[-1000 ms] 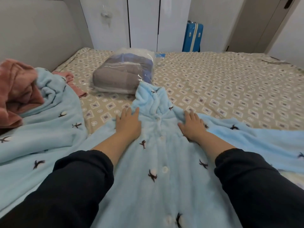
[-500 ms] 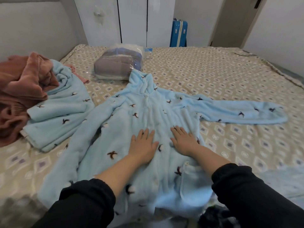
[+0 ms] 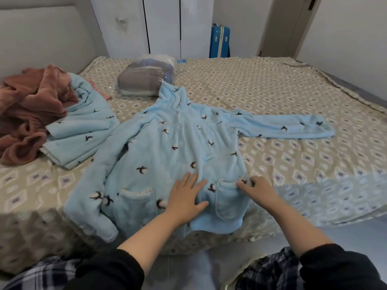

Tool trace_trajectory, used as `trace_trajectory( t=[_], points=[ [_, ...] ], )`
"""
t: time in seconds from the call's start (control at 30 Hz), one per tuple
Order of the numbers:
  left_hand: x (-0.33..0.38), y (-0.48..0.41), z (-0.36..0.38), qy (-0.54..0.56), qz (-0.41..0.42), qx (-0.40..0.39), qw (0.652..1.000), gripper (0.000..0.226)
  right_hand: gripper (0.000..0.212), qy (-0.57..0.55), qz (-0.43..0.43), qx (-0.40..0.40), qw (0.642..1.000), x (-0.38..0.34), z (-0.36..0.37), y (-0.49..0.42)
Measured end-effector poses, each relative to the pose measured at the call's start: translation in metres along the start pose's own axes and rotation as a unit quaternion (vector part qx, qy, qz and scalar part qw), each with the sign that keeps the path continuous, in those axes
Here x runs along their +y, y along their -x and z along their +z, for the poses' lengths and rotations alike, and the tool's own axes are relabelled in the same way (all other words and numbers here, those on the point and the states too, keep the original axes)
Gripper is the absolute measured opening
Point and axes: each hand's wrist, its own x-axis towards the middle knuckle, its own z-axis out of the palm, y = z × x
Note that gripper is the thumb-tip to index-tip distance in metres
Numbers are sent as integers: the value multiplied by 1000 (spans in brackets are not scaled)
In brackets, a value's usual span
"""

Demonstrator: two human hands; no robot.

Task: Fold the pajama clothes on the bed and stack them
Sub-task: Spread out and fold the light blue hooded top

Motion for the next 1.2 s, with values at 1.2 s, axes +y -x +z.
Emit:
trace_trajectory(
  t=[1.2],
  points=[
    [-4, -31, -27, 622, -239, 113, 737, 16, 41, -105, 86, 23, 990, 8, -6, 1]
  ],
)
